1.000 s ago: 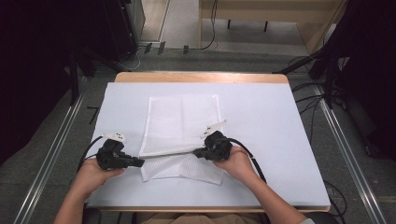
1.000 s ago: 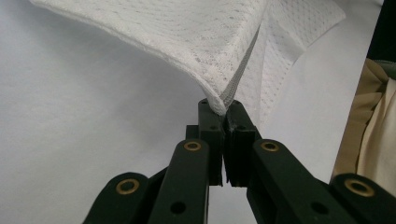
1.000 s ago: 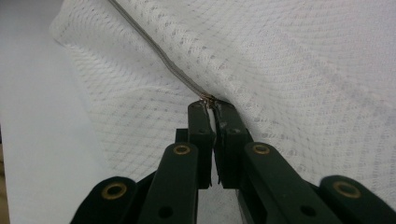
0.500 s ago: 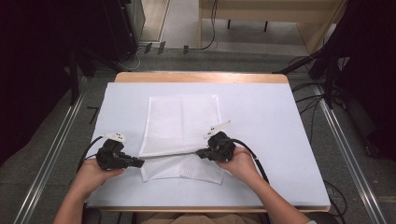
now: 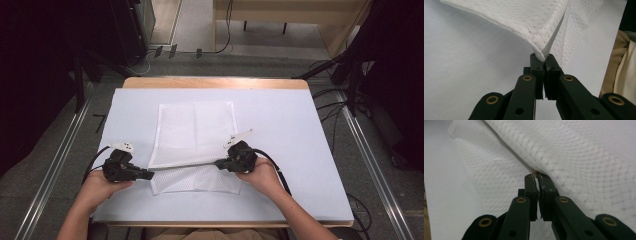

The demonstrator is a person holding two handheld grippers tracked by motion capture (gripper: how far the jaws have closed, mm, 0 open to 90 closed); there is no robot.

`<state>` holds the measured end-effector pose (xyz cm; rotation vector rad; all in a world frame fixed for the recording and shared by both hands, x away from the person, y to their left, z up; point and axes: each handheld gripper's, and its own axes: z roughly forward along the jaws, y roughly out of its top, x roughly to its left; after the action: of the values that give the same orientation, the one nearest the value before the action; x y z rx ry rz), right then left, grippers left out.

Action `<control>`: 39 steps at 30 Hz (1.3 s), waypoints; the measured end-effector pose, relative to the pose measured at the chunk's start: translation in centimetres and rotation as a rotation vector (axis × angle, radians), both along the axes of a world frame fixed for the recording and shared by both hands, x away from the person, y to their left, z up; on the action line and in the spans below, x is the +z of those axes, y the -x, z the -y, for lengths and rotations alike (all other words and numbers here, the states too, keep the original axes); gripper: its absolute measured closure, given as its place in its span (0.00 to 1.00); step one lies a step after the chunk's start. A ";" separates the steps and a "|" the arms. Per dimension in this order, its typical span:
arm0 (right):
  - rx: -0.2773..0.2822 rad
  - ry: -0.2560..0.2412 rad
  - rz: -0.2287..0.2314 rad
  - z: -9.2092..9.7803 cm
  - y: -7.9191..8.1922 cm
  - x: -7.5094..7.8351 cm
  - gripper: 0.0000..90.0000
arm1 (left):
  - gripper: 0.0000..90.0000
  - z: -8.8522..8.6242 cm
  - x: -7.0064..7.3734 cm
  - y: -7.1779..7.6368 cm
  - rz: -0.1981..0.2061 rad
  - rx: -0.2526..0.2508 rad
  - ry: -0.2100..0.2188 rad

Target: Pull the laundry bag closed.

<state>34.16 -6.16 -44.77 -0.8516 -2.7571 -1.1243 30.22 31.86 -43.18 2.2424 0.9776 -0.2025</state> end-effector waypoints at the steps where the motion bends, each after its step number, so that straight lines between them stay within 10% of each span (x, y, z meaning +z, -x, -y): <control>1: 0.003 0.001 0.003 0.1 0.0 0.0 0.98 | 0.98 0.0 0.0 0.0 0.001 0.001 -0.001; 39: -0.055 0.002 -0.022 5.2 0.7 0.7 0.98 | 0.98 -0.2 -0.2 -0.1 -0.017 0.008 0.003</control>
<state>33.46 -11.33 -44.09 -0.9401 -2.7331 -1.1141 30.36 32.08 -43.35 2.2369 0.9938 -0.2193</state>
